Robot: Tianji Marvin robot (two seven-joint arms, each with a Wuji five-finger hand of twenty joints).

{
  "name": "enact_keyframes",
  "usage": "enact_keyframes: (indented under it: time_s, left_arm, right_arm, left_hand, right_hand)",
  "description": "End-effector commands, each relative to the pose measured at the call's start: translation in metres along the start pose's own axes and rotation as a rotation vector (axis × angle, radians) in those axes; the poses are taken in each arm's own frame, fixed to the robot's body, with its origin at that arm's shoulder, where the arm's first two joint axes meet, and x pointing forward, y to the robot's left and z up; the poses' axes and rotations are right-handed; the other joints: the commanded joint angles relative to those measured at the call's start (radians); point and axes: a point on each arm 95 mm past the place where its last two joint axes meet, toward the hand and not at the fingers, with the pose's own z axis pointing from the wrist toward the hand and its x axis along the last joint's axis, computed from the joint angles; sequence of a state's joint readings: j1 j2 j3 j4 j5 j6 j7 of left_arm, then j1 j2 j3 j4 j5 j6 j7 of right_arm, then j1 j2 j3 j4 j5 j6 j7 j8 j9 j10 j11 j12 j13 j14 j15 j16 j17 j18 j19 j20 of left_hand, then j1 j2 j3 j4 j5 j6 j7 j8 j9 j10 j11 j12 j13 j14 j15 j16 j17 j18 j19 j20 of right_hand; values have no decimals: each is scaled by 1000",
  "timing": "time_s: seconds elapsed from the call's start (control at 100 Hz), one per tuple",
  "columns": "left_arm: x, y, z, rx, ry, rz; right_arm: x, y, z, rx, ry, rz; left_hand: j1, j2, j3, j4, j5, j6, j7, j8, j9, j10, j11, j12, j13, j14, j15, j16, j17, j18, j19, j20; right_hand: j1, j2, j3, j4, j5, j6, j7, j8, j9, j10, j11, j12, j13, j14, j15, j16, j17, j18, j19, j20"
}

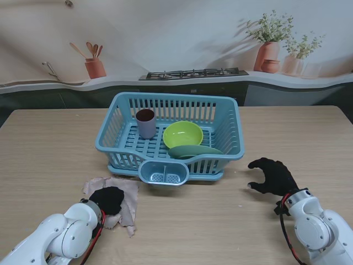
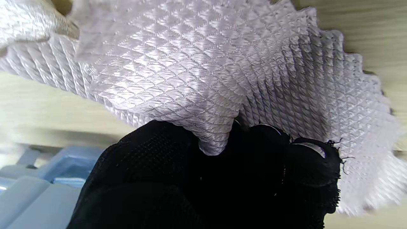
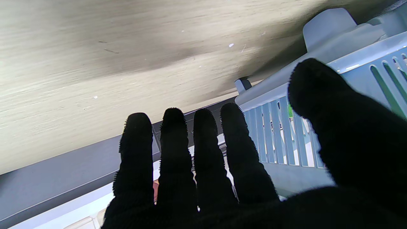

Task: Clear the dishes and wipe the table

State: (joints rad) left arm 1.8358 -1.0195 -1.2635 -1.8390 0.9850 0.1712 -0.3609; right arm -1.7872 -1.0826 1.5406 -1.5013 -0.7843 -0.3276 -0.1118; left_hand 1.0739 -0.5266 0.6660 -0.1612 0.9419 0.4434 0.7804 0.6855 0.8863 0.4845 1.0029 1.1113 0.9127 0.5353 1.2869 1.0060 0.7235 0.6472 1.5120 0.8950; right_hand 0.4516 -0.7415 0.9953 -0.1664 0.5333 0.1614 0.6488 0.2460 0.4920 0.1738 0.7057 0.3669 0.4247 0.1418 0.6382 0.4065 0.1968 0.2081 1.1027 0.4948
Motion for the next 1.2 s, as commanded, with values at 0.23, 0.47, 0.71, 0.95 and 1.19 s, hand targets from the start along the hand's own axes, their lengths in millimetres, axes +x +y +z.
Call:
enact_keyframes:
  time_s: [0.23,0.47,0.71,0.95,1.19]
  left_arm:
    - [-68,34,-26,122,-181,82]
    - [-121,54,-62,295,-301,172]
    - [-145,62,-82,410,-332,208]
    - [-136,52,-67,386,-290,188]
    - [-120,33,-26,353,-238,140]
  right_arm:
    - [2,-2,-1,13,10,-1]
    - [2,-2,-1,13,11,-5]
    - [2,-2,0,17,13,-6]
    - [2,-2,-1,15,10,-6]
    - [1,-2,-1,9,8,-6]
  left_hand:
    - [58,34,23,24,42,-99,-84,-68,-6,-30,-5,8,2,29,30,14,14,51,46,28]
    - [59,28,31,23,46,-95,-84,-67,-3,-27,-6,7,4,34,28,12,14,51,45,29]
    - [57,30,36,21,46,-94,-84,-66,-4,-24,-9,10,0,40,25,13,11,51,41,33]
    - [55,31,31,20,43,-102,-85,-65,-6,-31,-11,13,-5,35,23,13,2,51,34,34]
    - [51,33,23,22,44,-120,-94,-75,-7,-54,-26,6,-14,18,-11,-4,-28,51,11,31]
  right_hand:
    - [8,24,-6,21,1,3,-4,10,-1,3,-13,-12,1,5,4,-4,-12,-20,-1,2]
    - [9,24,-6,21,1,4,-4,10,-1,2,-13,-12,1,5,5,-3,-12,-21,-1,2]
    - [8,23,-5,21,1,3,-4,10,-1,3,-13,-12,2,4,5,-3,-11,-20,-1,3]
    - [9,23,-5,21,1,3,-4,10,-1,2,-13,-11,2,4,5,-3,-12,-19,-1,3]
    - [7,26,-6,21,2,3,-4,10,-1,2,-13,-11,1,4,5,-3,-12,-20,-1,3]
